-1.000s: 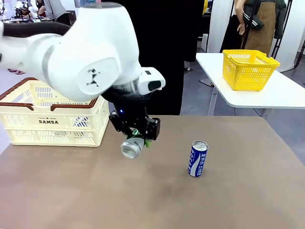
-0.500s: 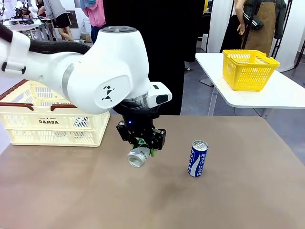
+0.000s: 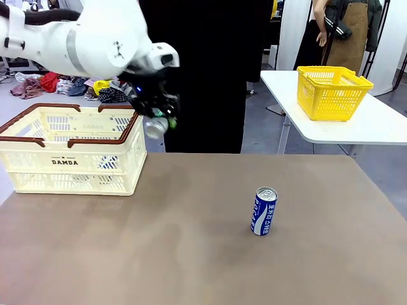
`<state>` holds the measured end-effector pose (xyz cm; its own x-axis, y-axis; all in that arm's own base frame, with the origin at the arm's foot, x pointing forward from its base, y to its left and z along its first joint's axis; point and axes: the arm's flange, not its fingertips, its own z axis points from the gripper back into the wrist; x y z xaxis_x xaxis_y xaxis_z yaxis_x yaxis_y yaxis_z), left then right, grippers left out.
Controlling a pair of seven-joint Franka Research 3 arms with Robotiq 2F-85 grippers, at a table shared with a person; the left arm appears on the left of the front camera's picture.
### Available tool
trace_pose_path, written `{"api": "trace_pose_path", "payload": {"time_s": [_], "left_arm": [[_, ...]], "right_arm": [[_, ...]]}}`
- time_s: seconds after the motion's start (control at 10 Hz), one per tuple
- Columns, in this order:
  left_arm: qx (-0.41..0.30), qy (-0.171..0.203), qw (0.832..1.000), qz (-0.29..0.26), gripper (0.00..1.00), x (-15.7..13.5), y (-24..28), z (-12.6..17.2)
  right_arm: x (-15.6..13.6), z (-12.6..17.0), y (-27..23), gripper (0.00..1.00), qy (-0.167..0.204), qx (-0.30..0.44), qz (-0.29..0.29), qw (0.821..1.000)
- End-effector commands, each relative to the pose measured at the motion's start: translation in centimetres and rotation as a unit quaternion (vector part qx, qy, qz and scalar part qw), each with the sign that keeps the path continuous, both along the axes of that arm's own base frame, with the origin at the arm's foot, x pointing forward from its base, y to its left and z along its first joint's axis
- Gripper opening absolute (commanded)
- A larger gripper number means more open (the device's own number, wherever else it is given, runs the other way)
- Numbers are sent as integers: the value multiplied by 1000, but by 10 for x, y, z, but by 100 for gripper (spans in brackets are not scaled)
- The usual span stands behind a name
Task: Place the drinks into the Shopping basket.
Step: Pick up one drink and place it into the Shopping basket.
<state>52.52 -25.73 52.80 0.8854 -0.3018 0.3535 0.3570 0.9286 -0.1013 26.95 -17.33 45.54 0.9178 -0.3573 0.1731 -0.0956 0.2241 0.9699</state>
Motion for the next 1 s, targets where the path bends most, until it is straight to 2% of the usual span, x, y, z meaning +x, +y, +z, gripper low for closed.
{"api": "trace_pose_path", "payload": {"time_s": [0.0, 0.1, 0.2, 0.3, 0.4, 0.5, 0.9], "left_arm": [[10, 24, 999, 45, 0, 52, 20, 4], [23, 18, 996, 81, 0, 66, 46, 4], [5, 34, 993, 110, 0, 71, 74, 8], [-45, 75, 989, 117, 0, 68, 96, 15], [-57, 88, 986, 130, 0, 65, 115, 21], [-45, 86, 984, 152, 0, 64, 131, 25], [-7, 55, 986, 160, 0, 57, 154, 18]], "right_arm": [[2, 3, 0, 100, -11, 7, -1, 1000], [2, 3, 0, 100, -11, 7, -1, 1000], [2, 3, 0, 100, -11, 7, -1, 1000], [2, 3, 0, 100, -11, 7, -1, 1000], [2, 3, 0, 100, -11, 7, -1, 1000], [2, 3, 0, 100, -11, 7, -1, 1000], [2, 3, 0, 100, -11, 7, -1, 1000]]}}
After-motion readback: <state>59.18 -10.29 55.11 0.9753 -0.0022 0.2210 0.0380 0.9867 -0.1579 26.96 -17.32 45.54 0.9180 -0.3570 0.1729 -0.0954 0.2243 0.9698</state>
